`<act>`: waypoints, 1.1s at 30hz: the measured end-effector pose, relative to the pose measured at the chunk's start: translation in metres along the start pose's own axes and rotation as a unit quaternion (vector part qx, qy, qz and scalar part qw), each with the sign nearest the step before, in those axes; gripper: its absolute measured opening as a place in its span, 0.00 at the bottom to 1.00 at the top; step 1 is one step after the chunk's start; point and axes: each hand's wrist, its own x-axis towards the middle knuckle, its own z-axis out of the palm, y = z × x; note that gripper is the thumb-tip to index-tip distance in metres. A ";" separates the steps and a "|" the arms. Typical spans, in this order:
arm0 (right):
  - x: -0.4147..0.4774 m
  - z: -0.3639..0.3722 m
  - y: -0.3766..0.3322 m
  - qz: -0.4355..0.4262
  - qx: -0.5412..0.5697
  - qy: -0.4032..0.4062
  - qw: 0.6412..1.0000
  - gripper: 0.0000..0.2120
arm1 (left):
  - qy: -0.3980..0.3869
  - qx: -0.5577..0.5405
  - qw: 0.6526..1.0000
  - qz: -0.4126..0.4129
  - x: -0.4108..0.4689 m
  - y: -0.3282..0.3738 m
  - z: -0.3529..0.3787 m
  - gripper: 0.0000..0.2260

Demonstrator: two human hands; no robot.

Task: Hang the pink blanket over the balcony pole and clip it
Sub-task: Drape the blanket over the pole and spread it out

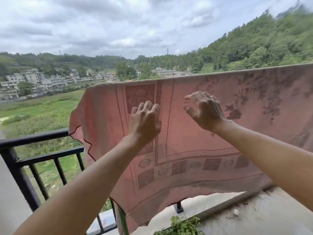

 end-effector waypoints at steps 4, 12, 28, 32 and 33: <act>-0.067 -0.013 0.076 0.060 -0.063 -0.070 0.994 0.18 | -0.087 -0.025 0.996 -0.003 -0.011 0.070 0.053 0.15; -0.185 -0.044 0.210 0.179 -0.135 -0.194 0.955 0.20 | -0.217 -0.052 0.974 0.050 -0.012 0.201 0.163 0.17; -0.265 -0.072 0.492 0.321 -0.243 -0.256 0.879 0.18 | -0.298 -0.146 0.919 0.214 0.109 0.463 0.397 0.16; -0.297 -0.099 0.566 0.381 -0.273 -0.262 0.844 0.19 | -0.309 -0.185 0.895 0.264 0.131 0.554 0.441 0.16; -0.305 -0.106 0.588 0.396 -0.280 -0.263 0.834 0.19 | -0.312 -0.193 0.888 0.276 0.136 0.578 0.453 0.16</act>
